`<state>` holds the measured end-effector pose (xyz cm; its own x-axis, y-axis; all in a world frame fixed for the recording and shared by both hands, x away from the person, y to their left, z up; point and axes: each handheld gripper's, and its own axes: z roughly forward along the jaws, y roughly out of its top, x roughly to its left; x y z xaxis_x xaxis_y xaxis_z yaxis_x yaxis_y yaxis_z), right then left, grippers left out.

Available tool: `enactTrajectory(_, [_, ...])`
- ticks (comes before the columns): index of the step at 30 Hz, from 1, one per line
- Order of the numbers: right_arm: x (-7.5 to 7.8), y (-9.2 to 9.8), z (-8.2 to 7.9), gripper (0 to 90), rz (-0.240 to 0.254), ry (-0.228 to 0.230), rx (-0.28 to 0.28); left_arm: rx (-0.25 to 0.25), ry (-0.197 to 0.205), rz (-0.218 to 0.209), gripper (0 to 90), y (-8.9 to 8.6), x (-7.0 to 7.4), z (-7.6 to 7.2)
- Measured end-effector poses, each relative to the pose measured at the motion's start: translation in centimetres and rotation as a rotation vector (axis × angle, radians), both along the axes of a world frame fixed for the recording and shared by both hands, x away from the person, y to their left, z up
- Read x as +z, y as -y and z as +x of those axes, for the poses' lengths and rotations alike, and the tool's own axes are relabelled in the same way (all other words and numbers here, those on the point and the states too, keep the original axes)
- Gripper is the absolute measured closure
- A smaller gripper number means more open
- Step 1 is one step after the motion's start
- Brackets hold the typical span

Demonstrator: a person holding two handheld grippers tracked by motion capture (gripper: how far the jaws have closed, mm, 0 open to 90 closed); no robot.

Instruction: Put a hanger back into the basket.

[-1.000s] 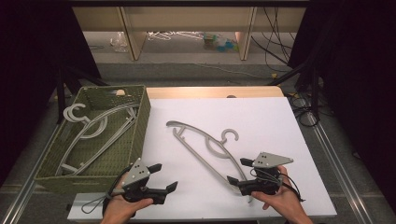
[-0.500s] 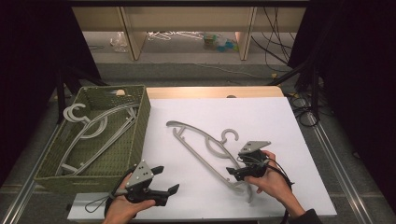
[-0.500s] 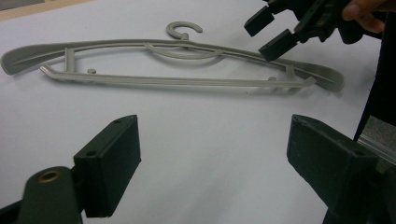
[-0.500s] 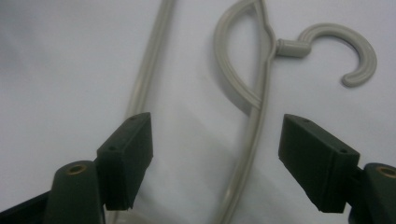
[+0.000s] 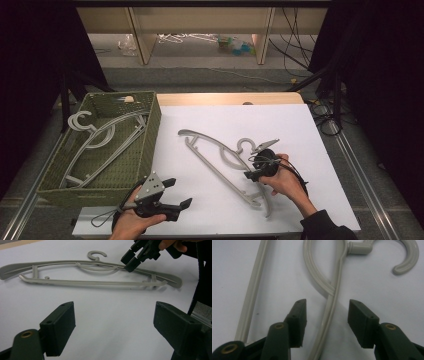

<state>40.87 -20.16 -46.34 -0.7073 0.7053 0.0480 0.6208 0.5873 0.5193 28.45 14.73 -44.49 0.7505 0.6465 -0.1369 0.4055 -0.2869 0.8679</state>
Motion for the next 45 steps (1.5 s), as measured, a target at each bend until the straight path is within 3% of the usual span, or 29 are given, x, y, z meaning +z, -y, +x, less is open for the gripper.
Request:
enactTrajectory(6, [-0.1, -0.4, 0.7, 62.2, -0.037, -0.027, 0.034, -0.012, 0.002, 0.009, 17.7, 0.0, 0.0, 0.1])
enactTrajectory(8, [-0.3, -0.6, 0.8, 64.9, -0.067, -0.034, 0.044, -0.001, -0.005, -0.007, 18.0, 0.0, -0.1, 0.0])
enactTrajectory(13, [-0.1, -1.0, 1.1, 68.4, -0.111, -0.044, 0.053, -0.002, -0.011, -0.005, 18.1, 0.0, -0.2, 0.1])
enactTrajectory(28, [0.2, -1.3, 2.2, 76.1, -0.139, -0.111, 0.031, 0.001, -0.012, -0.010, 18.6, -0.2, -0.3, 0.1])
enactTrajectory(35, [0.2, -1.3, 2.2, 80.6, -0.142, -0.102, 0.027, 0.000, -0.012, -0.011, 18.8, -0.2, -0.4, 0.2])
enactTrajectory(45, [0.4, -1.4, 2.0, 82.4, -0.180, -0.060, 0.094, 0.006, -0.009, -0.001, 19.2, -0.3, -0.4, 0.3])
